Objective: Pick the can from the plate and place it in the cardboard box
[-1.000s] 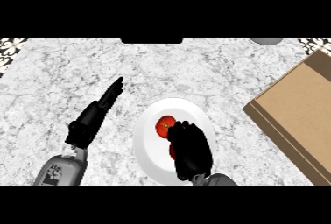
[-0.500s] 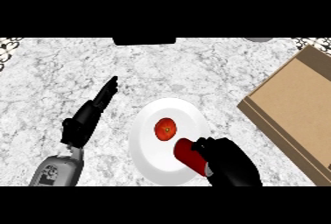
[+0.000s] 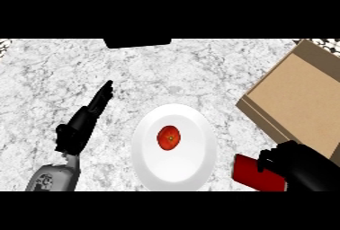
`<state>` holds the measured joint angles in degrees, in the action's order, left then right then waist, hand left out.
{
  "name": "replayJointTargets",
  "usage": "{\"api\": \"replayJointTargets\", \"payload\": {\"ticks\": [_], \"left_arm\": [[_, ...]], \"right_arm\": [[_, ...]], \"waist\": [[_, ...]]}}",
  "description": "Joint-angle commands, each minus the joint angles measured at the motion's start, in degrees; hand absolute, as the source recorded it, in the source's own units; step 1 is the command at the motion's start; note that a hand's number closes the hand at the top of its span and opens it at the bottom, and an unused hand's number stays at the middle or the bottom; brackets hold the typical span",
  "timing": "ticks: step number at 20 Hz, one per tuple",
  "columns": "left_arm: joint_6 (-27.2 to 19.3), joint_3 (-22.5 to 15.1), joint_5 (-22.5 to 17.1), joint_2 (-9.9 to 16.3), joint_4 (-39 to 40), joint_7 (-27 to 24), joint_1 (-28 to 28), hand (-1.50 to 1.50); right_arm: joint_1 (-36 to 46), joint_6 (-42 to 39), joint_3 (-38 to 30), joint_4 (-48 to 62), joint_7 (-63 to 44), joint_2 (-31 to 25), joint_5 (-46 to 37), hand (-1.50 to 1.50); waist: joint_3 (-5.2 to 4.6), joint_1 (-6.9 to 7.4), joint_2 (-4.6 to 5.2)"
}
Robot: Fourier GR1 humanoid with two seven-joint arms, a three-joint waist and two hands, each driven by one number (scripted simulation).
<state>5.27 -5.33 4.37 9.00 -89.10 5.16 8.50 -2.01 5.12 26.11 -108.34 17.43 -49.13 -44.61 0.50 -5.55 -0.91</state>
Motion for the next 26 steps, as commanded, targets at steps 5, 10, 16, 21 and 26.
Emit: {"api": "replayJointTargets", "payload": {"ticks": [5,10,16,21,26], "left_arm": [[0.1,1.2,-0.5,0.8,-0.5,-0.7,-2.7,0.0],[-0.7,2.1,-0.6,0.9,-1.3,0.1,-2.2,0.0],[1.3,1.1,-0.5,1.8,-1.6,-0.3,-1.2,0.0],[0.9,-1.7,0.4,-0.7,-2.3,-0.3,-1.1,0.0],[1.8,-2.4,0.4,-0.8,-3.7,0.2,-1.2,0.0]], "right_arm": [[-8.6,3.7,-16.0,0.1,23.5,-12.1,21.3,1.5],[-12.2,0.4,-27.7,5.4,34.3,-14.5,36.3,1.5],[-15.7,-13.0,-43.5,19.9,46.1,-20.5,51.8,1.5],[-17.7,-24.2,-54.6,33.2,50.2,-26.0,58.0,1.5],[-18.4,-28.2,-56.7,38.2,51.0,-27.5,58.8,1.5]], "waist": [[-0.14,-1.62,-0.31],[-0.18,-2.59,-0.42],[-0.38,-0.26,0.18],[-0.46,2.98,0.55],[-0.46,4.61,0.66]]}}
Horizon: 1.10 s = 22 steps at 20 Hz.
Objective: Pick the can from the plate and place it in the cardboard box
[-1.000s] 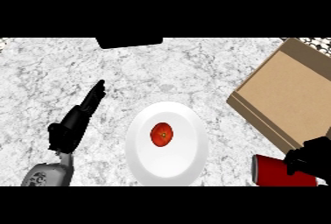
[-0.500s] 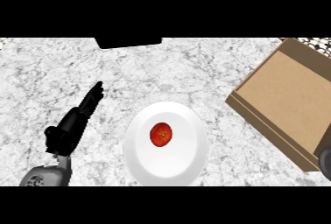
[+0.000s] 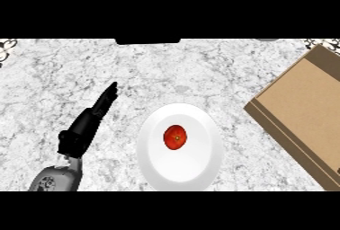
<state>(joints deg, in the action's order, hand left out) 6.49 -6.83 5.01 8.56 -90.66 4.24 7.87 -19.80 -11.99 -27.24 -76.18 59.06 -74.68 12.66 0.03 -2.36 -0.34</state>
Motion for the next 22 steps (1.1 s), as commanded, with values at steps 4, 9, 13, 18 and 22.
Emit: {"api": "replayJointTargets", "payload": {"ticks": [4,9,13,18,22], "left_arm": [[1.4,0.3,-0.2,0.1,2.5,-1.7,0.9,0.0],[2.5,1.0,-0.8,0.0,3.7,2.4,6.4,0.0],[2.3,-0.5,1.4,-1.3,6.5,-3.0,5.9,0.0],[2.4,-0.2,0.0,-2.1,1.3,3.6,5.2,0.0],[2.4,0.4,1.0,-2.6,6.7,-0.8,6.7,0.0]], "right_arm": [[0.6,-12.6,-2.6,6.8,7.6,-3.5,2.8,1.5],[8.4,-10.3,3.4,2.4,-4.4,-3.8,6.5,1.5],[16.7,-4.5,9.9,3.8,-8.5,-3.2,1.8,1.5],[25.0,-3.5,15.0,8.0,-7.5,-0.6,-5.4,1.5],[34.1,0.0,22.2,10.1,-11.5,4.1,-12.1,1.5]], "waist": [[-0.04,1.53,0.3],[-0.04,3.05,0.53],[-0.03,3.8,0.78],[0.0,3.76,0.63],[-0.02,4.26,0.86]]}}
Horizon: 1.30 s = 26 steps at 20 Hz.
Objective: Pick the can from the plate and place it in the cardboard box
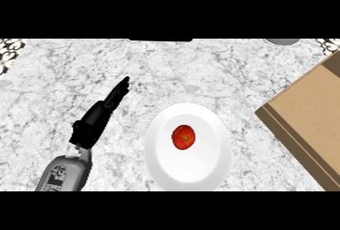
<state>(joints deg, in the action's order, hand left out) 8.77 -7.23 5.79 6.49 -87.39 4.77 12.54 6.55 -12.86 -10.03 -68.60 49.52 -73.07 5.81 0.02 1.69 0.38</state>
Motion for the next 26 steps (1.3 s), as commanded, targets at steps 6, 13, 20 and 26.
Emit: {"api": "replayJointTargets", "payload": {"ticks": [6,13,20,26], "left_arm": [[-0.8,0.2,1.0,-1.2,-1.3,1.5,-0.5,0.0],[0.7,-0.2,0.7,-0.9,-0.4,-0.6,-1.0,0.0],[0.1,0.7,1.7,-0.6,1.0,-1.4,-0.8,0.0],[0.8,-0.1,1.5,-0.8,0.4,-1.2,-1.6,0.0]], "right_arm": [[11.0,-0.2,10.3,6.7,-3.4,10.2,-12.1,1.5],[18.9,-1.8,17.0,22.5,-1.8,20.4,-18.9,-1.5],[25.0,-15.2,8.0,31.1,-0.7,22.5,-5.4,-1.5],[28.9,-26.3,1.3,39.6,-8.1,21.1,5.6,-1.5]], "waist": [[-0.01,-0.5,-0.18],[0.08,0.53,0.16],[0.09,-0.32,0.12],[0.15,0.18,0.31]]}}
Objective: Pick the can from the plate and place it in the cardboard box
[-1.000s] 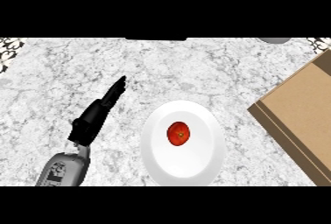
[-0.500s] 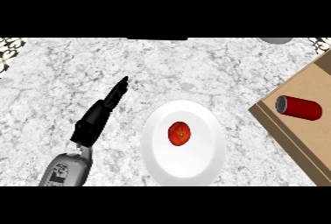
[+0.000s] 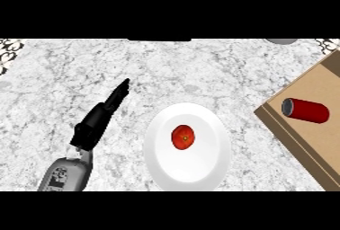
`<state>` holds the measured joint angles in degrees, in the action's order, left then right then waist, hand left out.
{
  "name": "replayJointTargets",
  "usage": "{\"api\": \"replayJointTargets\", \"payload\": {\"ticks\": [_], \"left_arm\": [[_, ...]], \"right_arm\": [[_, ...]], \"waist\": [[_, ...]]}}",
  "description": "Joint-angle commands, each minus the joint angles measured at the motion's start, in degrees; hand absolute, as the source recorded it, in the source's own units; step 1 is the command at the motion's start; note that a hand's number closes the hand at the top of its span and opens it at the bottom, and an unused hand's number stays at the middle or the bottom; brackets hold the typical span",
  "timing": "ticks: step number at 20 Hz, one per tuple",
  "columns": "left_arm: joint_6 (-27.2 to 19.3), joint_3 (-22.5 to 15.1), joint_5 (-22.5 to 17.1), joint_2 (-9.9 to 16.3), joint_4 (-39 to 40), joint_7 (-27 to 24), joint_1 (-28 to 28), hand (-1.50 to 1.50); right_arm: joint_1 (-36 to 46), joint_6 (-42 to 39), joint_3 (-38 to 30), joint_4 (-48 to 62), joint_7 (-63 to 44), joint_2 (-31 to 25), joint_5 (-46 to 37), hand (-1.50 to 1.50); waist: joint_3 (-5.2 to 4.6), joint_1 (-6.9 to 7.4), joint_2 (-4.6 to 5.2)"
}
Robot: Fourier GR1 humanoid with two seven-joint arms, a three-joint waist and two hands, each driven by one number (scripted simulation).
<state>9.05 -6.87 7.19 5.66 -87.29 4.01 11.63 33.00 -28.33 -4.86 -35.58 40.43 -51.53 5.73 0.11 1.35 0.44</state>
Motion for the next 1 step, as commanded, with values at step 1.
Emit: {"api": "replayJointTargets", "payload": {"ticks": [1], "left_arm": [[-0.3,-1.0,0.6,-0.7,-1.0,-0.1,-0.5,0.0]], "right_arm": [[3.7,-12.9,-5.1,8.9,0.2,-2.8,6.7,-1.5]], "waist": [[0.13,1.02,0.38]]}}
